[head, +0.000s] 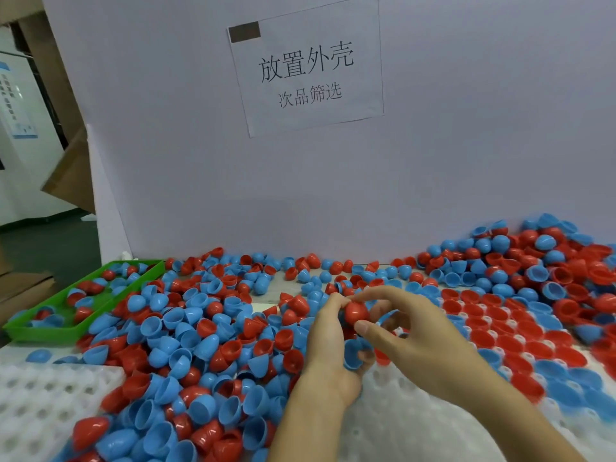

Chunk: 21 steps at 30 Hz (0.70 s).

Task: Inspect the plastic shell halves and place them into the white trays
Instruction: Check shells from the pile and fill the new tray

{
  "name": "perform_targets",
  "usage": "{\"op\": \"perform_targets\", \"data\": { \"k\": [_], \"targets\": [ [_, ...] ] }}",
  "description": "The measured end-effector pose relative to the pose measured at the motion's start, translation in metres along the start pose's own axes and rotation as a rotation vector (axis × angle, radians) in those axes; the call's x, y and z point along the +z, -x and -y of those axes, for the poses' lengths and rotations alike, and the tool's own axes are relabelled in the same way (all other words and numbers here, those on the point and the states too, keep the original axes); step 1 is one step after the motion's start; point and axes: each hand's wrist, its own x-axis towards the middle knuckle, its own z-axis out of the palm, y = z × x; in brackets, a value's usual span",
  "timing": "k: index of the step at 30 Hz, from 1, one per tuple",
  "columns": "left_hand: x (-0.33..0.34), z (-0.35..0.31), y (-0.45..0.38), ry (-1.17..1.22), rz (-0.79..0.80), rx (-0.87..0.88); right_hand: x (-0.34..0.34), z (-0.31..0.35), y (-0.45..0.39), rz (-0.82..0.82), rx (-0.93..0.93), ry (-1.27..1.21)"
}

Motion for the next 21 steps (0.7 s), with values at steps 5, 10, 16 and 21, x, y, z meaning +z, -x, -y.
{"op": "perform_targets", "data": {
  "k": [5,10,16,21],
  "targets": [
    [0.004,0.001,0.002,-0.054,0.006,0.024,0.003,-0.003,-0.001,-0.111,-0.031,0.063],
    [0.003,-0.004,0.003,0.030,-0.005,0.020,-0.005,-0.008,-0.003,-0.083,0.078,-0.217],
    [0.001,-0.005,0.001,0.046,-0.043,0.010,-0.013,-0.012,-0.006,-0.050,0.168,-0.404],
    [0.000,-0.004,0.000,0.055,-0.055,0.012,-0.020,-0.017,-0.005,0.023,0.191,-0.349]
  ]
}}
